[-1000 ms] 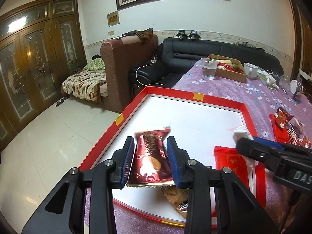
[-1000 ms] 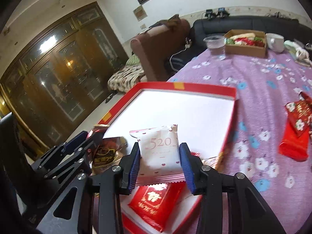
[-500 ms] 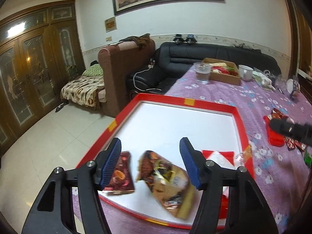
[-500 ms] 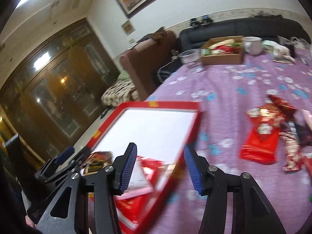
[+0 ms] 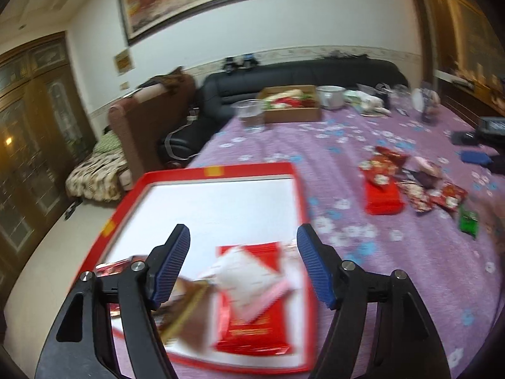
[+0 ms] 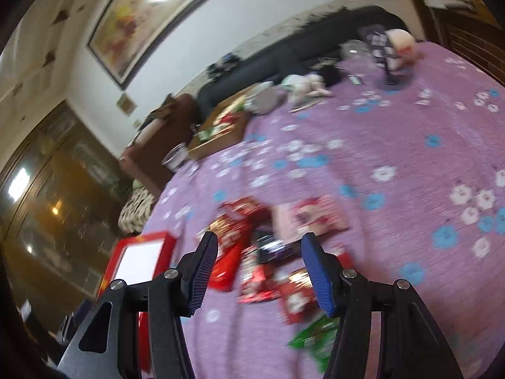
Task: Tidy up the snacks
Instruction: 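Move both tools back toward the remaining snack pile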
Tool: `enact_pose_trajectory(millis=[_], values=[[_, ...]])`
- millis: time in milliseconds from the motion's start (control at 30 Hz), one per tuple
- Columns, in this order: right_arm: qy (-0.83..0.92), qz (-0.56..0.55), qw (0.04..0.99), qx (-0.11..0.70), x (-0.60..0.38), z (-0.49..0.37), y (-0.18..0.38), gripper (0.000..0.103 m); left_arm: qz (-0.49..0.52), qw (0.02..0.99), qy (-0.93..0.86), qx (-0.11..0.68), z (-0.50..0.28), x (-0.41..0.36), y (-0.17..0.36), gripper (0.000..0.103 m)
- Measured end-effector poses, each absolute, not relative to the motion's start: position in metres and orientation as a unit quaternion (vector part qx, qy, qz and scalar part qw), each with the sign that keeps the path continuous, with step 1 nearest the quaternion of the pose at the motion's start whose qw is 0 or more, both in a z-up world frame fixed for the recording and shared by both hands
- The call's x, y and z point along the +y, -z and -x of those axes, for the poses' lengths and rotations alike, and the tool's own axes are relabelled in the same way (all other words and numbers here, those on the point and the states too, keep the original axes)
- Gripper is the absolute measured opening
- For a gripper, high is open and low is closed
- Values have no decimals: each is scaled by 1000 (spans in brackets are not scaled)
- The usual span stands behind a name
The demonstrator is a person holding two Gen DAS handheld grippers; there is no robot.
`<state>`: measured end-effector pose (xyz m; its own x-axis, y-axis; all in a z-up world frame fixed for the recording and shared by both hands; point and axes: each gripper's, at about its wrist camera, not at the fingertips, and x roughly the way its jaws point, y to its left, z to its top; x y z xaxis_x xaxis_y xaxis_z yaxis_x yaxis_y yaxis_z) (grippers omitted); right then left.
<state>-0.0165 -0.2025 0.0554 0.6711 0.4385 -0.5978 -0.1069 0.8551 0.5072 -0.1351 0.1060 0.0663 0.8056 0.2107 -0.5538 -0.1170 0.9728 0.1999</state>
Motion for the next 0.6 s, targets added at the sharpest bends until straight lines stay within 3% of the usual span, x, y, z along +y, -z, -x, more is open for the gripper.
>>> enact_pose_trajectory(millis=[267, 333, 433, 600], values=[[-127, -193, 852, 470, -199, -54, -29, 58, -120, 940, -33, 319, 84, 66, -87, 70], [-131, -192, 852, 468, -192, -54, -21, 58, -139, 936, -32, 322, 66, 57, -92, 71], [-127, -146, 860, 471, -182, -53, -13, 58, -161, 932, -20, 324, 40, 44, -92, 82], [-125, -118, 865, 471, -180, -52, -8, 65, -183, 924, 21, 335, 9, 16, -80, 82]])
